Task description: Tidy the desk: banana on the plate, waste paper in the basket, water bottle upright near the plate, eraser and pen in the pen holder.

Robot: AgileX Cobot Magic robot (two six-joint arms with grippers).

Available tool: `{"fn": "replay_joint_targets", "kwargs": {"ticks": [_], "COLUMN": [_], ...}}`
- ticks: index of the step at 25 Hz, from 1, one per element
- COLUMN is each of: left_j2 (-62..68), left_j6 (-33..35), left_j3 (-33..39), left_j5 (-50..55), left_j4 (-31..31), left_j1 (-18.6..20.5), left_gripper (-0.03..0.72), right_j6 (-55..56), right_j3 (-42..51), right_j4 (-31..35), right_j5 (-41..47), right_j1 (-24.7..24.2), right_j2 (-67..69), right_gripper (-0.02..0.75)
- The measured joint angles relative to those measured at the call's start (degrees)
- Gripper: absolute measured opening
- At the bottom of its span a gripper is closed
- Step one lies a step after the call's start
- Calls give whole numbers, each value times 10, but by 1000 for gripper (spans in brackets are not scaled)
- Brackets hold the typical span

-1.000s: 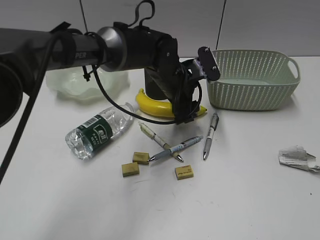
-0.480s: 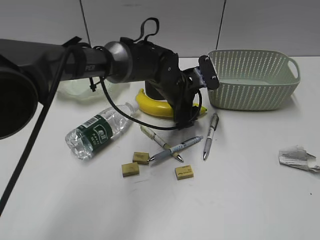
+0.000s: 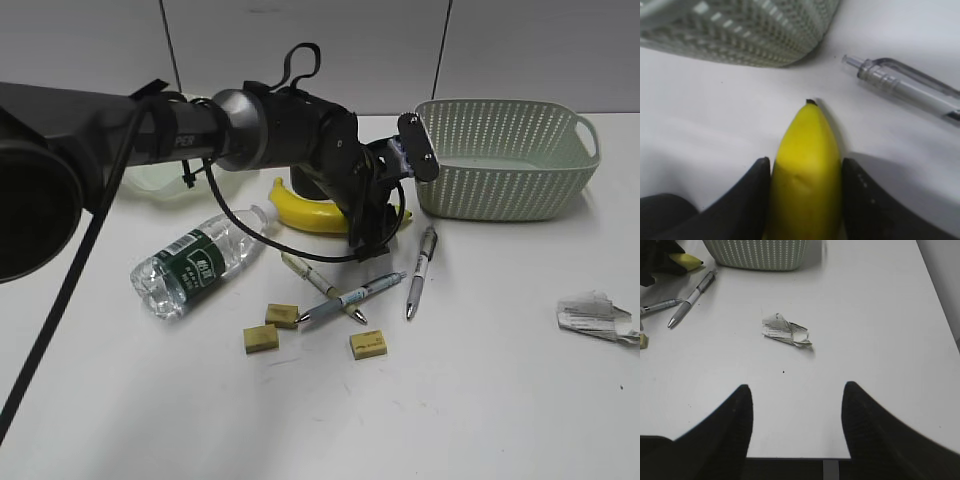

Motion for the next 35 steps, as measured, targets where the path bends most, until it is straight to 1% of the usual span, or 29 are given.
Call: {"fn": "replay_joint_targets", "kwargs": {"ticks": [4, 8, 15, 19, 21, 23, 25, 27, 29, 33, 35], "left_j2": [-12, -51, -161, -227, -256, -281, -295, -297, -295, -284, -274], "left_j6": [0, 0, -1, -3, -14, -39, -75, -101, -113, -122, -123], "left_j3": [2, 2, 2, 2, 2, 2, 2, 2, 2, 2, 2], "left_j5": [26, 43, 92, 114, 116, 117, 121, 128, 141, 149, 131], "left_j4": [0, -6, -83, -91, -75, -32, 24, 71, 94, 101, 97], "left_j1": [0, -1, -5, -6, -6, -6, -2, 11, 32, 95, 128], "left_gripper": [321, 321, 321, 321, 321, 321, 321, 321, 321, 321, 321], "right_j6": [0, 0, 0, 0, 0, 0, 0, 0, 0, 0, 0], "right_j3": [0, 0, 0, 0, 0, 0, 0, 0, 0, 0, 0], "right_j4": [0, 0, 0, 0, 0, 0, 0, 0, 0, 0, 0], "right_j5": [0, 0, 0, 0, 0, 0, 0, 0, 0, 0, 0], "right_j1": [0, 0, 0, 0, 0, 0, 0, 0, 0, 0, 0], "right_j2": [0, 0, 0, 0, 0, 0, 0, 0, 0, 0, 0], "right_gripper": [454, 454, 454, 454, 454, 454, 454, 454, 454, 454, 454]}}
